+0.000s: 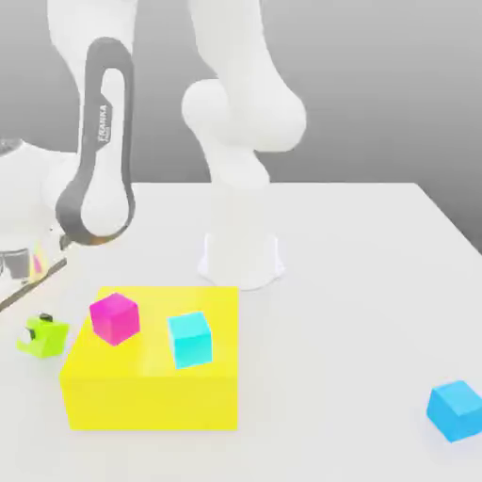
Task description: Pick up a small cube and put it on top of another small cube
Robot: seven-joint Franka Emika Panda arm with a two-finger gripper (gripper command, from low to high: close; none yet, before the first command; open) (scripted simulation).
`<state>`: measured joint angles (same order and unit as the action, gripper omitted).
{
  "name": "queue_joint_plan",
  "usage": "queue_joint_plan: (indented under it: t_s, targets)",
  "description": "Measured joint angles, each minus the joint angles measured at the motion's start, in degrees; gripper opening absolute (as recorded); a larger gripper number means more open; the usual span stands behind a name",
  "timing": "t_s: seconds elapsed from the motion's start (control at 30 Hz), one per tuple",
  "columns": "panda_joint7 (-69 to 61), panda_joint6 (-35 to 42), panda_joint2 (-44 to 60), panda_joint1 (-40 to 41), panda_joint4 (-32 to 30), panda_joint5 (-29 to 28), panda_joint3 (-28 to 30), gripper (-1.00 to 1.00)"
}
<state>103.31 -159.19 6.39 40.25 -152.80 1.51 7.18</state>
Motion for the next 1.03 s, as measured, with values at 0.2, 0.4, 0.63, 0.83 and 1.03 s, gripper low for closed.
queue_joint_plan:
  t_s: [0.2,0.4,0.63,0.83,1.03]
  targets:
    - [-8.5,10.8,-12.5,-4.7,-1.7,-5.1,-2.6,-1.0]
    - [-22.4,21.6,-24.9,-11.0,-3.3,-3.9,-4.2,-1.0]
    - [-28.9,15.0,-22.0,-14.3,-6.9,-2.5,-4.6,-1.0]
    - [-29.0,13.7,-21.1,-14.3,-7.3,-2.5,-4.6,1.0]
    - [-28.8,22.5,-27.5,-14.2,-5.0,-2.8,-4.7,1.0]
